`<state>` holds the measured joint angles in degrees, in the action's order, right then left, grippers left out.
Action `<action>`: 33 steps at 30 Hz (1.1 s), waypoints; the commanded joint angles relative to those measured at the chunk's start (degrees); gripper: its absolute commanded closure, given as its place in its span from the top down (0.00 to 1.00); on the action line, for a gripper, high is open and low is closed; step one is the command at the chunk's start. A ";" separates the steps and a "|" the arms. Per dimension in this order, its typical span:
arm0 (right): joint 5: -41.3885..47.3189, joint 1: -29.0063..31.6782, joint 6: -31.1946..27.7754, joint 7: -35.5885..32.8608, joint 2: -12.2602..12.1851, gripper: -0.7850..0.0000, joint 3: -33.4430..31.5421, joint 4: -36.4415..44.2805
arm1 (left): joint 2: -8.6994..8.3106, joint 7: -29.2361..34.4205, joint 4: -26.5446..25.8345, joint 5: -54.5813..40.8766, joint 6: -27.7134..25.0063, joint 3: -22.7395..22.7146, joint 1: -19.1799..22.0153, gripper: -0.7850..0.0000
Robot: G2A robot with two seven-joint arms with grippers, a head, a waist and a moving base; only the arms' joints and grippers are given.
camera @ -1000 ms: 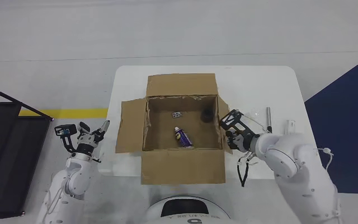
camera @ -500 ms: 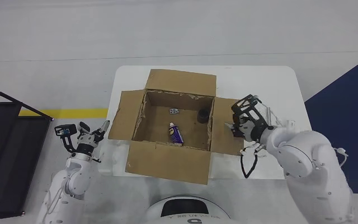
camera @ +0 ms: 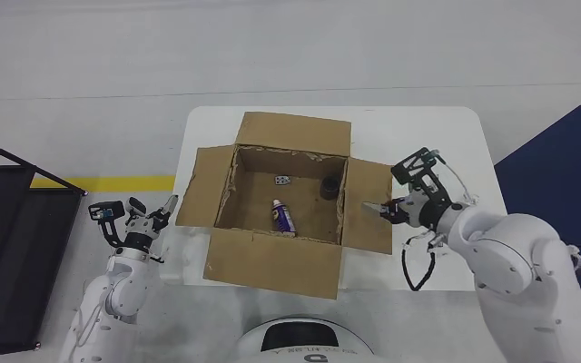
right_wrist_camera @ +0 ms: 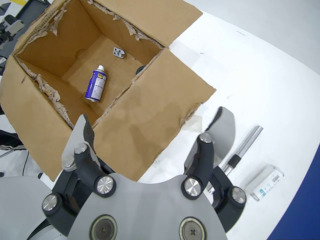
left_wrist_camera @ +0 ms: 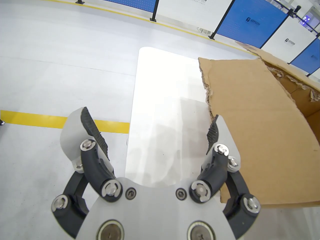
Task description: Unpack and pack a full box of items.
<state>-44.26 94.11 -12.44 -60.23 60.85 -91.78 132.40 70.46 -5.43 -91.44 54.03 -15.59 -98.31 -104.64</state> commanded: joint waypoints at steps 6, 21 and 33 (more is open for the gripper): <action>4.77 -9.64 -11.68 6.24 0.33 0.82 11.61 -3.85 | 0.00 0.00 0.00 0.00 0.00 0.00 0.00 1.00; -18.45 -40.12 -4.29 7.65 8.37 0.47 52.43 -32.00 | 0.00 0.00 0.00 0.00 0.00 0.00 0.00 1.00; -35.31 -49.02 5.85 7.72 16.02 0.46 66.10 -49.65 | 0.00 0.00 0.00 0.00 0.00 0.00 0.00 1.00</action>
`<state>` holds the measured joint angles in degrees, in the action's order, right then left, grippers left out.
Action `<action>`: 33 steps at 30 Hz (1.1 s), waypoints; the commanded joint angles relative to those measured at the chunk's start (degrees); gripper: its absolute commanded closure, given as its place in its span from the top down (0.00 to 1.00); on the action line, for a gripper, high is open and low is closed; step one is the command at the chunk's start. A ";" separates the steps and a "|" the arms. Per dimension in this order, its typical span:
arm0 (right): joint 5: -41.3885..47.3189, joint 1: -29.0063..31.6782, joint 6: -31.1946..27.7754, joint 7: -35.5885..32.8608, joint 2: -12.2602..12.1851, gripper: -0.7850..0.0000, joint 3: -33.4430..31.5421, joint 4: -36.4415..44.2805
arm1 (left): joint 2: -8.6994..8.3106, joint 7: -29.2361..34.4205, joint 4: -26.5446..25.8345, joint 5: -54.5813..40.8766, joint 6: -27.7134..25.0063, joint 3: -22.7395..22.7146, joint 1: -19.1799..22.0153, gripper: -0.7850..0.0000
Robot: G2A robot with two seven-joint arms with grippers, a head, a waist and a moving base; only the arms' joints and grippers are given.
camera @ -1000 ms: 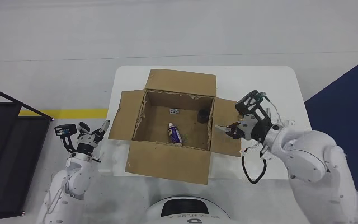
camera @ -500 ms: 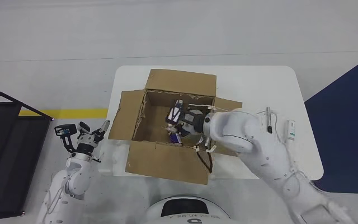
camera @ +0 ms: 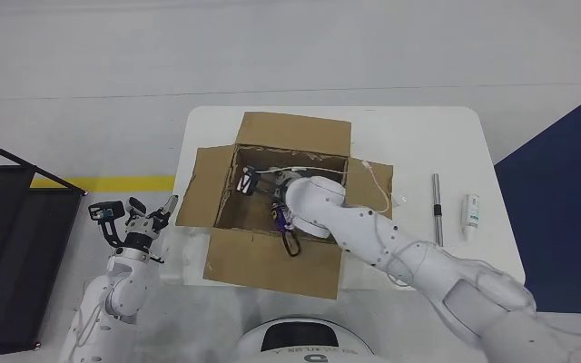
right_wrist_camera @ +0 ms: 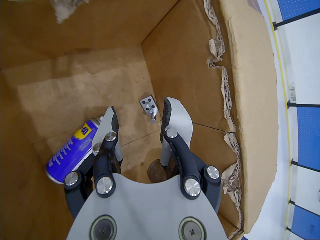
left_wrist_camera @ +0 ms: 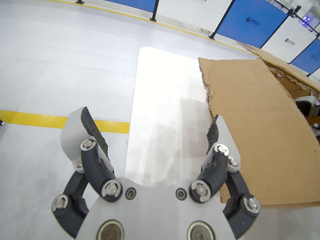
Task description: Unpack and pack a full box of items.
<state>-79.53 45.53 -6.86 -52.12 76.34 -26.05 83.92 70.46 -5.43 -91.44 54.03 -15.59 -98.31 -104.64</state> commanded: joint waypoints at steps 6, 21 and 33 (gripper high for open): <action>-0.53 -2.34 1.15 -1.83 3.42 0.43 1.99 -8.47 | 0.00 0.00 0.00 0.00 0.00 0.00 0.00 1.00; -2.54 -3.86 1.67 -3.17 7.53 0.32 1.98 -17.39 | 0.00 0.00 0.00 0.00 0.00 0.00 0.00 1.00; -2.61 -3.93 0.08 -3.34 10.10 0.16 1.35 -22.58 | 0.00 0.00 0.00 0.00 0.00 0.00 0.00 1.00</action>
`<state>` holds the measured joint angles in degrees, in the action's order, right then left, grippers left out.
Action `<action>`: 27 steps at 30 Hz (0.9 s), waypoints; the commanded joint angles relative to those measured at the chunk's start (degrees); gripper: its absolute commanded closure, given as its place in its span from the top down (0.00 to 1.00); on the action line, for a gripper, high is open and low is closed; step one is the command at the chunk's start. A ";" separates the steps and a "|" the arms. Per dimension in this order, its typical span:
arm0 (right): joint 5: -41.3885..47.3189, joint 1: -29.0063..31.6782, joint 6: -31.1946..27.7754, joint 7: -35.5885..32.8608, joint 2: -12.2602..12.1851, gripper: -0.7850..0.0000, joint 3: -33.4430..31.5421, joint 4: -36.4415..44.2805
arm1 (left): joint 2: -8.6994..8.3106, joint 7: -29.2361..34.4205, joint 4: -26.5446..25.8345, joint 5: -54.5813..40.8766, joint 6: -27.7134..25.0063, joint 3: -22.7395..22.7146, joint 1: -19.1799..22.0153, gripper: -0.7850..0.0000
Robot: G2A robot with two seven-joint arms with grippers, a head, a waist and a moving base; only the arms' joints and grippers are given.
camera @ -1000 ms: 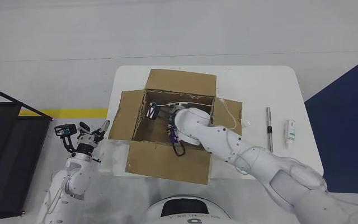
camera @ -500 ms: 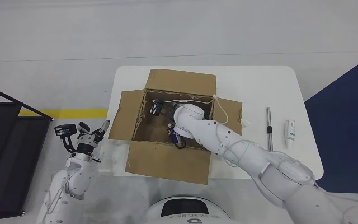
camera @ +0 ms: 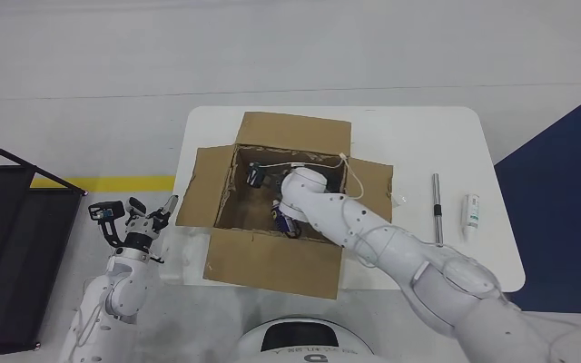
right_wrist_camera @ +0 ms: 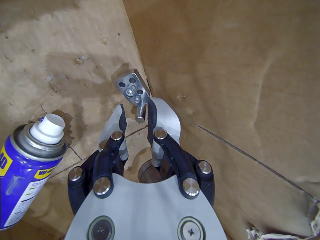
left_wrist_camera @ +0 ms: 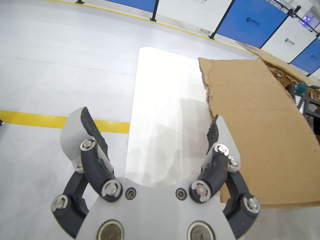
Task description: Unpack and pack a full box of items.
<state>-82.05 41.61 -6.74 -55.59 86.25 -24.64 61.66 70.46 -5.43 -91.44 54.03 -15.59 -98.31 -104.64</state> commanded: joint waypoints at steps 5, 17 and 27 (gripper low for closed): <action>0.72 -0.16 -1.10 0.57 1.09 0.00 -0.77 -2.25 | 0.00 0.00 0.00 0.00 0.00 0.00 0.00 1.00; 0.96 3.01 -4.02 -1.29 -0.49 0.00 -6.63 7.22 | 0.00 0.00 0.00 0.00 0.00 0.00 0.00 1.00; -3.35 19.94 -9.07 -5.63 -7.96 0.00 -23.86 39.58 | 0.00 0.00 0.00 0.00 0.00 0.00 0.00 1.00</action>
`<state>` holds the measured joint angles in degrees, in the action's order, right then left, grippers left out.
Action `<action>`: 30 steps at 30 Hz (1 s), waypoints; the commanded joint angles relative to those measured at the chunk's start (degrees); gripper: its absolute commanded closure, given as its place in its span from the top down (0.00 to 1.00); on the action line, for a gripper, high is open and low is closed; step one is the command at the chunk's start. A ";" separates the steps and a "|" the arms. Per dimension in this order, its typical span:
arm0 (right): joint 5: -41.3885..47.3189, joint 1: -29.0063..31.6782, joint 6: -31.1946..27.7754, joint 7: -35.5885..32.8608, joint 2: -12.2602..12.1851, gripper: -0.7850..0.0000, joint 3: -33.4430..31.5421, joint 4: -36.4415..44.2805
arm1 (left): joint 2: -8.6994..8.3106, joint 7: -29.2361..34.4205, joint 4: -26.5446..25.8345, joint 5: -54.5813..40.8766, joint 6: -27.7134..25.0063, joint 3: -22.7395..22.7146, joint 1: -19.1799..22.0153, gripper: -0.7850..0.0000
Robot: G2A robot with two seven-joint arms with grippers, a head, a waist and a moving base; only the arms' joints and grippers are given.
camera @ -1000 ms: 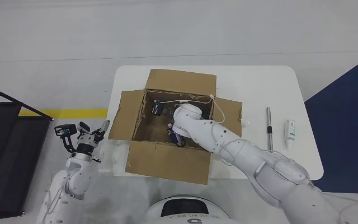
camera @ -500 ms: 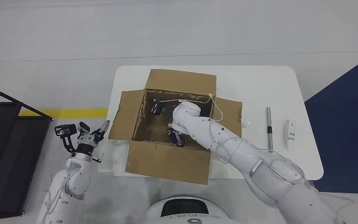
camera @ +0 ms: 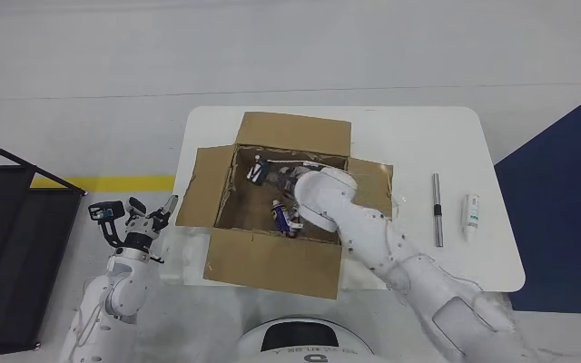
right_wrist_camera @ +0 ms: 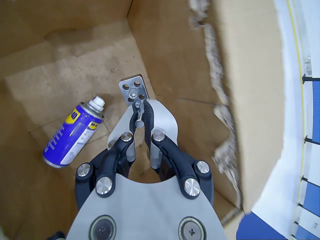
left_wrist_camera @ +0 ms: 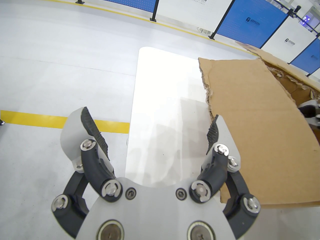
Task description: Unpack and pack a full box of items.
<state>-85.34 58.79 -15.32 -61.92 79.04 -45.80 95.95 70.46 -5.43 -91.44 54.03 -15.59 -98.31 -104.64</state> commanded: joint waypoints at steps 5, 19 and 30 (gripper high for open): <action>2.78 13.62 -3.67 5.85 -3.44 0.00 -14.31 20.53 | 0.00 0.00 0.00 0.00 0.00 0.00 0.00 1.00; 10.49 42.57 2.28 13.61 -6.55 0.00 -51.85 37.83 | 0.00 0.00 0.00 0.00 0.00 0.00 0.00 1.00; 16.33 55.74 -2.65 -0.09 -7.25 0.00 -65.35 36.36 | 0.00 0.00 0.00 0.00 0.00 0.00 0.00 1.00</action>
<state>-69.76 114.51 -17.39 -60.34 71.86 -111.17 132.71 70.46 -5.43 -91.44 54.03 -15.59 -98.31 -104.64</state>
